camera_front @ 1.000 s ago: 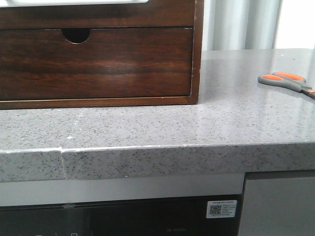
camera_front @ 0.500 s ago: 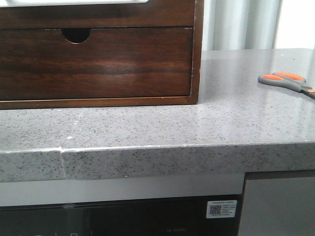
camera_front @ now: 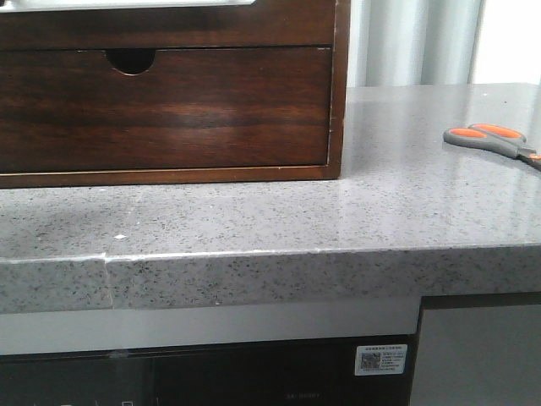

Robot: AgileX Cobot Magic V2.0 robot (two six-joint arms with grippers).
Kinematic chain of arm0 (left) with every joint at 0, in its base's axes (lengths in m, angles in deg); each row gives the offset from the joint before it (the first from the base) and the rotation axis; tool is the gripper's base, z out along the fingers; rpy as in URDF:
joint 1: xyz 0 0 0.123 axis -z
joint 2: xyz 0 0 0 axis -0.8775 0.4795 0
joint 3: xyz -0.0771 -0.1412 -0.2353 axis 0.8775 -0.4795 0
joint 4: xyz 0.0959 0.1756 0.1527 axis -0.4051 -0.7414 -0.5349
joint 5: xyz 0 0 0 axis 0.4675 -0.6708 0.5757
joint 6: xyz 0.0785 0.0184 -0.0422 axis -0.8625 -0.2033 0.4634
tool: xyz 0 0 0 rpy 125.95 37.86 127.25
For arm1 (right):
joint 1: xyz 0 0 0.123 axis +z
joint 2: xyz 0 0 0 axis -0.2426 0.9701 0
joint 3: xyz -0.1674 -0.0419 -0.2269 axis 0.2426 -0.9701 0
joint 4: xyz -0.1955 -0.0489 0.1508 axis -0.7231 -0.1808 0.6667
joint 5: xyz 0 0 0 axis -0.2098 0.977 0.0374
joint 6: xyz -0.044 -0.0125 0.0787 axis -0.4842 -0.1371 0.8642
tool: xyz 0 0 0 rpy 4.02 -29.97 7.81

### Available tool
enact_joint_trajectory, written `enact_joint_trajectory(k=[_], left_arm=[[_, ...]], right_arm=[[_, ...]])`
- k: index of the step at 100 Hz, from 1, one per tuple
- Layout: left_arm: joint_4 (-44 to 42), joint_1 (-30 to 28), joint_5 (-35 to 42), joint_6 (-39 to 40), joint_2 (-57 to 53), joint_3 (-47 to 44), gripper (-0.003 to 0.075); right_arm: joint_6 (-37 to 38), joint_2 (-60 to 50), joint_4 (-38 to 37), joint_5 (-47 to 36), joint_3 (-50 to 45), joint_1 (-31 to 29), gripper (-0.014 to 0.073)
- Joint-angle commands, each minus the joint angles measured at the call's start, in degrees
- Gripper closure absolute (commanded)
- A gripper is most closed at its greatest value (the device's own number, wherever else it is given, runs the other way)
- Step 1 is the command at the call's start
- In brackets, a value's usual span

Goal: Put scissors in drawer with both arms
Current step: 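Close the left gripper on the white drawer handle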

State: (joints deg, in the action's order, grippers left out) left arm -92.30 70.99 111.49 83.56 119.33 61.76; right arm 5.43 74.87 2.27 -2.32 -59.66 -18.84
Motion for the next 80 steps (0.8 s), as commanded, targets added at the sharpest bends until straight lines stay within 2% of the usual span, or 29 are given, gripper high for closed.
enact_joint_trajectory(k=[1, 20, 34, 47, 67, 80], left_arm=[[1.41, 1.05, 2.66, -1.53, 1.74, 3.70, 0.0368], [-1.15, 1.25, 1.76, -3.06, 5.69, 7.65, 0.0369], [-7.91, 1.25, -1.05, -6.65, 7.44, 9.11, 0.0369], [-7.82, 1.25, -2.06, -12.27, 7.95, 9.11, 0.0369], [-7.82, 1.25, -4.11, -13.71, 7.95, 9.11, 0.0372], [-7.60, 1.25, -6.91, -18.97, 7.95, 9.11, 0.0372]], right_arm=[[-0.12, 1.02, -0.02, -4.31, 1.88, 0.14, 0.0659], [-0.12, 1.02, -0.02, -4.31, 1.88, 0.14, 0.0659], [-0.12, 1.02, -0.02, -4.31, 1.88, 0.14, 0.0659], [-0.12, 1.02, -0.02, -4.31, 1.88, 0.14, 0.0659], [-0.12, 1.02, -0.02, -4.31, 1.88, 0.14, 0.0659], [-0.12, 1.02, -0.02, -4.31, 1.88, 0.14, 0.0659]])
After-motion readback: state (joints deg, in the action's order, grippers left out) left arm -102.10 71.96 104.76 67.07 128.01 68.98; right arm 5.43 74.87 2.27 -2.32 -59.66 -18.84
